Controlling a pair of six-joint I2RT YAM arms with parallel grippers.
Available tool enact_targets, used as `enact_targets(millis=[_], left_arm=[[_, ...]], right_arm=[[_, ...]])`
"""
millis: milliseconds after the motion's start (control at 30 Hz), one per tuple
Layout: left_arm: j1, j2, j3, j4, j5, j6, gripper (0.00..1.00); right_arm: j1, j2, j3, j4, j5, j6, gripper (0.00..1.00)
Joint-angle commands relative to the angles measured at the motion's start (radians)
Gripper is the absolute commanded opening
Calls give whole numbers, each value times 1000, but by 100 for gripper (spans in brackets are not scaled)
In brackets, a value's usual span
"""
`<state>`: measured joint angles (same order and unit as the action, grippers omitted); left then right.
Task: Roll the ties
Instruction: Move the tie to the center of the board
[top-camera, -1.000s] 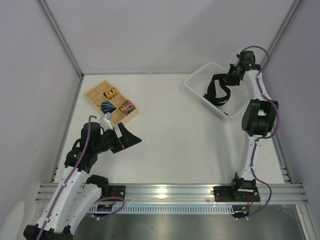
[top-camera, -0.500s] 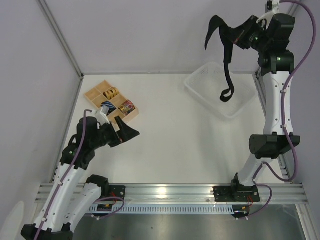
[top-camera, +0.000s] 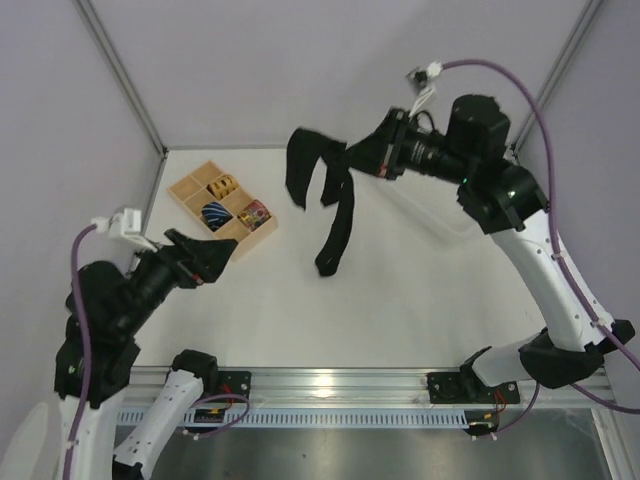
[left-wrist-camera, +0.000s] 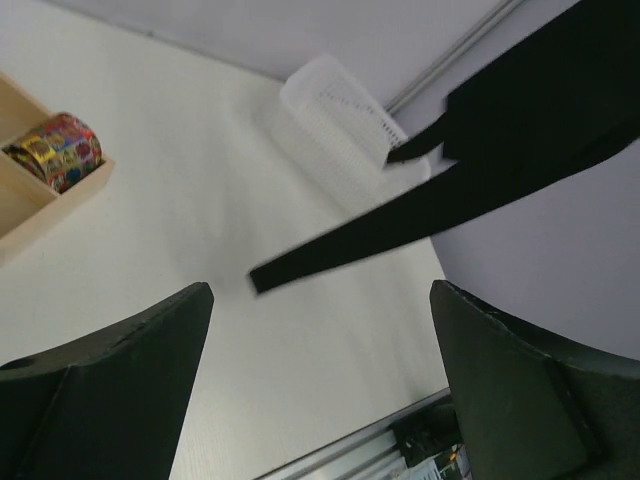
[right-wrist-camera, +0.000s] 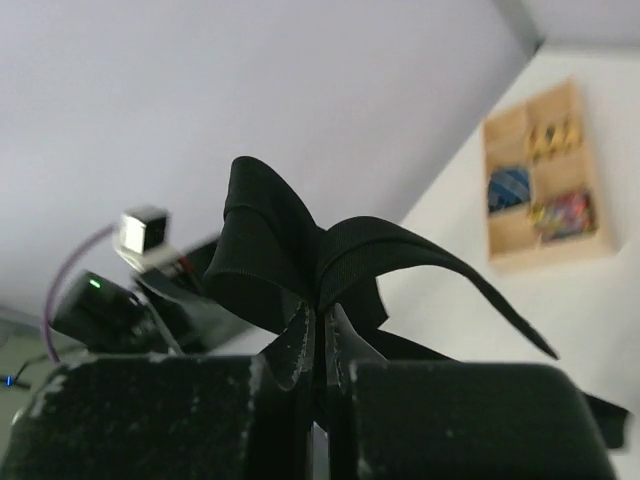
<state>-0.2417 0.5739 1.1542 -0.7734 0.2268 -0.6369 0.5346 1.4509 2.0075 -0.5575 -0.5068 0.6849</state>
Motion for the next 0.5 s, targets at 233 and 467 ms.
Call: enact_targets(millis=[233,467], left_arm=[[2,-52,165,-132,-70,11,97],[2,-59,165,-158,-69,3,97]], right_arm=[[419,90,-524,42,-34,45,33],[364,-8,-614,-174,137,-61,91]])
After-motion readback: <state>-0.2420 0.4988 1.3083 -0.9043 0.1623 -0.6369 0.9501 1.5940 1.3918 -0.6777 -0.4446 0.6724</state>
